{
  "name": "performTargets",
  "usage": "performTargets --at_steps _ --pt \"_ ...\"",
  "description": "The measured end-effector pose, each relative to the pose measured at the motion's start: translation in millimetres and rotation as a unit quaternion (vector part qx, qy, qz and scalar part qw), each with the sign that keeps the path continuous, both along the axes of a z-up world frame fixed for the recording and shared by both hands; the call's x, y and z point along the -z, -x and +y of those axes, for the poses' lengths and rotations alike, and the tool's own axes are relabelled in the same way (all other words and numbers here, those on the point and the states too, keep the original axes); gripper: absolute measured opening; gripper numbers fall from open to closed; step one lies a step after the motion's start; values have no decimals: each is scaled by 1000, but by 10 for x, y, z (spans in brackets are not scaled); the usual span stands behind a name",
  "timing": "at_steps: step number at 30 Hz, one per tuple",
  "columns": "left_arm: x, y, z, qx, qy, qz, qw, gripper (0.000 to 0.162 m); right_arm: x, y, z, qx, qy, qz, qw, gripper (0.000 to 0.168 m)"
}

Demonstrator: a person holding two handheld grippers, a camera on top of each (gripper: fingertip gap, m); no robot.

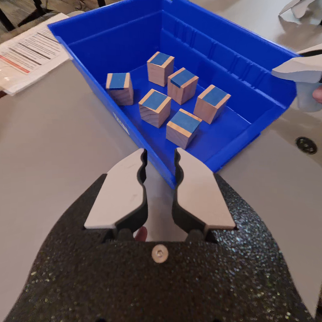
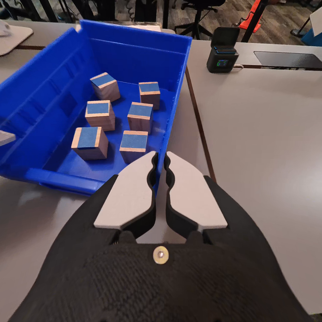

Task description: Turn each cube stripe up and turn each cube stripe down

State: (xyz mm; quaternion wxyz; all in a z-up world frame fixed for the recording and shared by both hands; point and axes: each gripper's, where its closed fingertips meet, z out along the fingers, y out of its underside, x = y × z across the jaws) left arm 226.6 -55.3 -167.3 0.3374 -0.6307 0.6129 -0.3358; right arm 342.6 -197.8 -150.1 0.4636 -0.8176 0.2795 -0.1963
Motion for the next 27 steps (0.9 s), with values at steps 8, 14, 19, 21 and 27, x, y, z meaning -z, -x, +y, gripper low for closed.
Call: performTargets --at_steps 8,14,19,21,27 --pt "-8 475 391 -20 -66 14 998 16 14 645 209 19 -28 -8 999 7" --pt "-18 1210 787 -47 -81 21 995 12 18 1398 573 -15 -46 -17 999 9" --pt "-19 2073 1247 -74 -96 30 992 13 13 2149 1095 -75 -71 -12 995 12" --pt "-19 2437 1471 -89 -106 44 989 14 19 2460 1350 -101 -78 -15 992 12" --pt "-19 3413 2168 -154 -110 66 980 14 31 3256 2208 -203 -61 -41 976 14"
